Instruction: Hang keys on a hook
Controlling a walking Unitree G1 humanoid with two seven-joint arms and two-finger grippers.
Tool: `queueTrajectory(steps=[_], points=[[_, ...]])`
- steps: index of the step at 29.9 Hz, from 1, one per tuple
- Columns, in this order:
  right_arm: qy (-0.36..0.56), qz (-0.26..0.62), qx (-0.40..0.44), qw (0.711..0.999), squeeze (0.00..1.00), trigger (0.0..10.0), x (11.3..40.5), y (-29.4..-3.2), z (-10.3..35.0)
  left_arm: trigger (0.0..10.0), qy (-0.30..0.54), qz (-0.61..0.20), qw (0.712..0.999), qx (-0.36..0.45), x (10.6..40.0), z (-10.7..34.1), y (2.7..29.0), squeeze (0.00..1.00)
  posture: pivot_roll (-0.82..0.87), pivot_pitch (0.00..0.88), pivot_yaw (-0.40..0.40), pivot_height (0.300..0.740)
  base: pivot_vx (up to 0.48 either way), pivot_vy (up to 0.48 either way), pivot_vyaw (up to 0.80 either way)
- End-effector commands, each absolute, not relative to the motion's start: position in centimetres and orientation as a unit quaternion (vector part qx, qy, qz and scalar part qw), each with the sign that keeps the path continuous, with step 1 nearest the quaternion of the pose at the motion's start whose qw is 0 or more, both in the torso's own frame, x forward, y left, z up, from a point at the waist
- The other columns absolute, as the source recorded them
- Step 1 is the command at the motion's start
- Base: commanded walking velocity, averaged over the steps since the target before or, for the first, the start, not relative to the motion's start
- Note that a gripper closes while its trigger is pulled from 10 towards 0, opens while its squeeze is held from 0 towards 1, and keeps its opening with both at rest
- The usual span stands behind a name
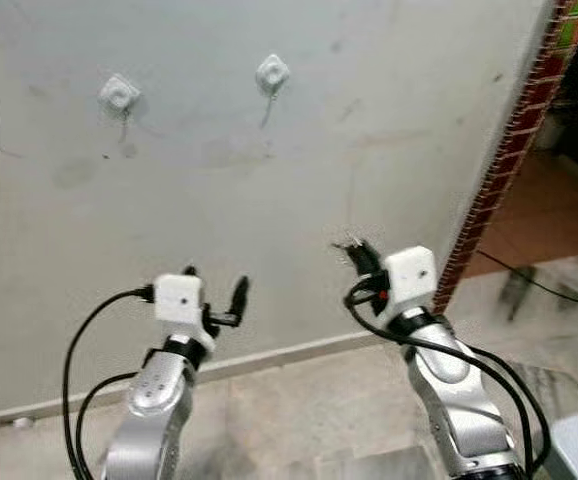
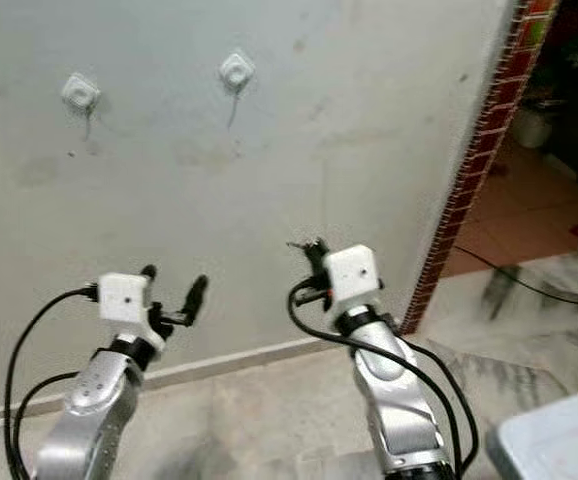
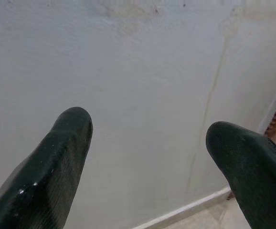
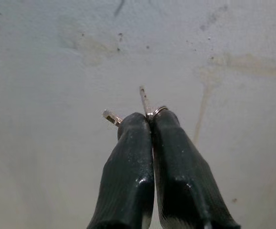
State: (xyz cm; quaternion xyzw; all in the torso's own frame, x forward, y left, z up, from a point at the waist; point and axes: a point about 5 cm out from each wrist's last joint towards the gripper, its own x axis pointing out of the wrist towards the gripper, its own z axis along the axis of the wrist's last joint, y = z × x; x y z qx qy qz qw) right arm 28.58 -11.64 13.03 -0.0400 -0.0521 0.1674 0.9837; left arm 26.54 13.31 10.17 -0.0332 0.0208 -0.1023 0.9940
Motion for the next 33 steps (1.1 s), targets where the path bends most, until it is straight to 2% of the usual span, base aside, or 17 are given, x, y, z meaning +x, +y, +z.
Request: queueTrajectory(steps=[1,18,33], points=[[-0.064,0.182,-0.036,0.981,0.00,10.0,28.6,-10.8,13.6,10.0,0.026,-0.086,0.996,-0.020,26.5,10.0,14.2,0.00,0.01,0.044,0.043,0.740,0.000,0.000,0.00],[-0.092,0.186,-0.035,0.978,0.00,10.0,28.8,-10.5,14.9,10.0,0.002,-0.086,0.996,-0.027,26.7,10.9,14.3,0.00,0.01,0.034,0.039,0.740,0.014,0.000,0.00],[-0.087,0.190,-0.036,0.977,0.00,10.0,28.5,-10.4,14.5,10.0,-0.001,-0.096,0.995,-0.031,26.6,10.9,13.9,0.00,0.01,0.037,0.040,0.740,0.297,0.000,0.00]])
